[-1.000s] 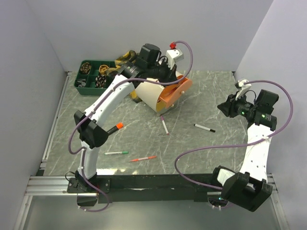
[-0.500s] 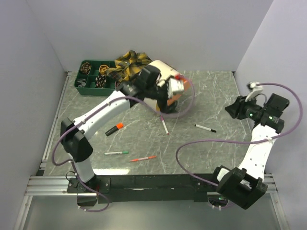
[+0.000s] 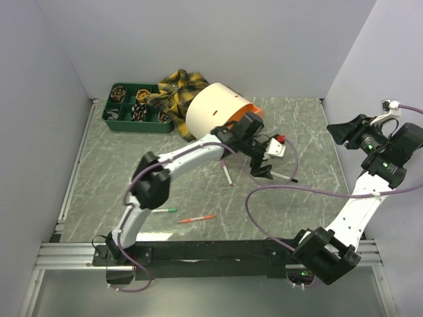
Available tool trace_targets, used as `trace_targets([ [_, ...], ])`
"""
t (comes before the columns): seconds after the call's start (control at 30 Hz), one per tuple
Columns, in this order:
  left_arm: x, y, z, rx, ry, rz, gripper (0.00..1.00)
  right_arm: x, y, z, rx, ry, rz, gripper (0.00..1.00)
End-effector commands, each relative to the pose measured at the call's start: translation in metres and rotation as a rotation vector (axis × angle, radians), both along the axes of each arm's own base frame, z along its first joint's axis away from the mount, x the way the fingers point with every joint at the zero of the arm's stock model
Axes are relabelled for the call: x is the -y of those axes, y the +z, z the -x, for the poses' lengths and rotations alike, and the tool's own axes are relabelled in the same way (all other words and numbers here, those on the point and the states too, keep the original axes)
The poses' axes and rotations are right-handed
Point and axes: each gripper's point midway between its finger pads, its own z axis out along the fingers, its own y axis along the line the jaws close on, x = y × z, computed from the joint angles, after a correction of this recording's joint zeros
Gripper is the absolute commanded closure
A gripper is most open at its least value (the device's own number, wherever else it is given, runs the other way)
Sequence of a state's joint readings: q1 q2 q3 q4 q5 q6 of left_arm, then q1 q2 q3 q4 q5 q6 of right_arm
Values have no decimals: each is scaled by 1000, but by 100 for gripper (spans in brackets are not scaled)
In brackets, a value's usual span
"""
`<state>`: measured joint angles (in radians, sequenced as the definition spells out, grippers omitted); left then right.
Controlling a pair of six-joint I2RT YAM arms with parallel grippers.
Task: Sort the stationery into containers
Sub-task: Pick up the pen from the center of the board.
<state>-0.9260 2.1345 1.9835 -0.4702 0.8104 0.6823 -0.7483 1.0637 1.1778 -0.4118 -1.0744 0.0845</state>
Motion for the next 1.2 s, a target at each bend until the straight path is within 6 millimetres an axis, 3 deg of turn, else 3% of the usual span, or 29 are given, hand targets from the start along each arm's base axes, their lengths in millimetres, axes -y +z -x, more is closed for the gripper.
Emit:
trace_targets([
  [0.0, 41, -19, 4, -108, -52, 44, 19, -9, 19, 6, 43, 71, -22, 45],
  [0.07, 56, -16, -3, -126, -53, 99, 25, -10, 16, 7, 34, 85, -24, 45],
  [0.1, 63, -28, -4, -174, -37, 92, 32, -11, 13, 8, 27, 90, -17, 46],
  [0.17, 73, -28, -10, -171, -34, 144, 36, -9, 13, 8, 21, 92, -3, 46],
  [0.2, 75, -37, -11, -197, -27, 139, 38, -8, 9, 8, 9, 92, -4, 46],
  [0.27, 82, -38, -15, -194, -31, 169, 39, -5, 9, 8, 7, 95, 8, 47],
  [0.3, 85, -51, -15, -227, -23, 155, 41, -4, 6, 8, -3, 99, 9, 47],
  [0.53, 101, -77, -27, -319, 41, 162, 47, 2, -3, 6, -37, 109, 10, 49],
  [0.9, 96, -135, -47, -355, 215, 22, 45, 10, -24, 3, -72, 110, -16, 51],
  [1.17, 91, -159, -52, -351, 259, -28, 46, 12, -35, 2, -91, 123, -33, 52],
])
